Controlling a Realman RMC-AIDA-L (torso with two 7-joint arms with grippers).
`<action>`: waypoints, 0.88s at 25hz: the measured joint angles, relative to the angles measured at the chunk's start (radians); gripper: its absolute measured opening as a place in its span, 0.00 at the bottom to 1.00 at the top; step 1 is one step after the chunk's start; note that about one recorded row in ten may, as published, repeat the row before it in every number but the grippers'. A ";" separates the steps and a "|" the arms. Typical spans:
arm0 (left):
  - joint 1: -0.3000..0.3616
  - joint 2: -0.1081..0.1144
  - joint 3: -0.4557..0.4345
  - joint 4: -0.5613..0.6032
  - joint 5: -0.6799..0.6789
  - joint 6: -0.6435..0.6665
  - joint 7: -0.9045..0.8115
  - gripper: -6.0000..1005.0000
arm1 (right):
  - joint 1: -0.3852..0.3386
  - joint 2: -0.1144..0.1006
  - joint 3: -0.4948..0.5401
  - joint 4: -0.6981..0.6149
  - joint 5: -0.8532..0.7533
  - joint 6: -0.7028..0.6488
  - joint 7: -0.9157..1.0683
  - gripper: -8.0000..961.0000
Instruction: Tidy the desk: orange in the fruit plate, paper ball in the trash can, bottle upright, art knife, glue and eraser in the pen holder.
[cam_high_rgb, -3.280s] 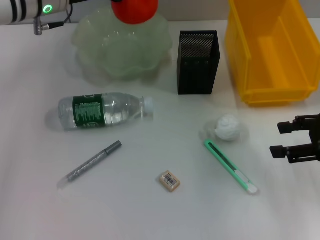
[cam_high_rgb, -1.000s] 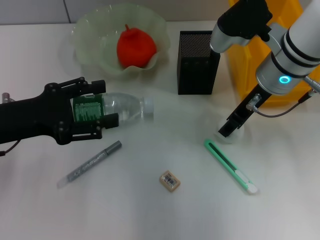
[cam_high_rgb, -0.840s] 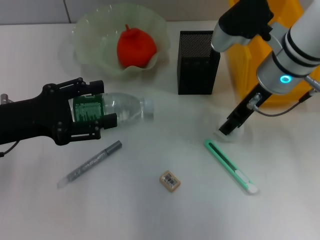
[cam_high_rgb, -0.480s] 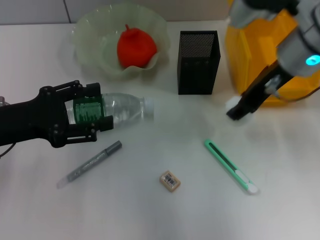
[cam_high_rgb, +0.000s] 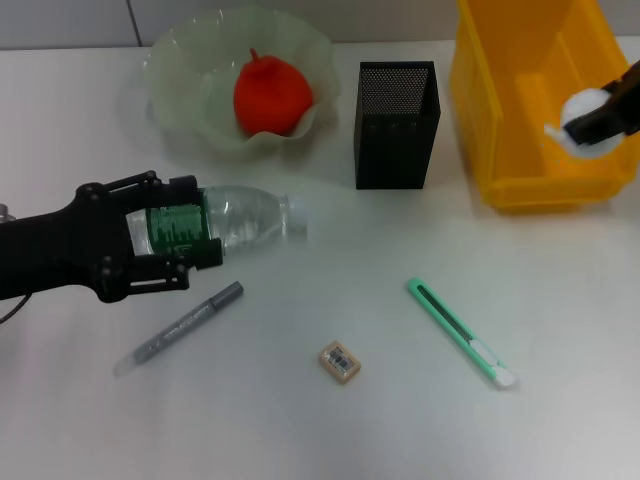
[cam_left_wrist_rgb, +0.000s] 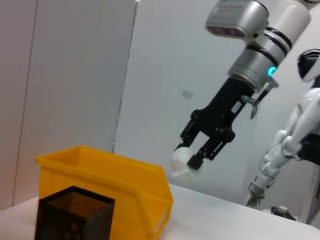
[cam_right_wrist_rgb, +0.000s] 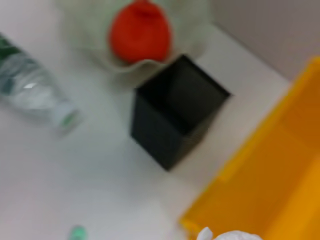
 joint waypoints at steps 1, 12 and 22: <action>0.000 0.000 0.000 0.000 0.000 0.000 0.000 0.84 | -0.020 0.001 0.024 0.004 -0.002 0.033 -0.034 0.53; -0.013 -0.002 -0.039 -0.021 0.001 -0.073 -0.009 0.84 | -0.102 0.004 0.044 0.163 0.004 0.362 -0.188 0.56; -0.068 -0.017 -0.031 0.013 0.083 -0.181 -0.049 0.84 | -0.104 -0.003 0.056 0.404 0.065 0.663 -0.259 0.60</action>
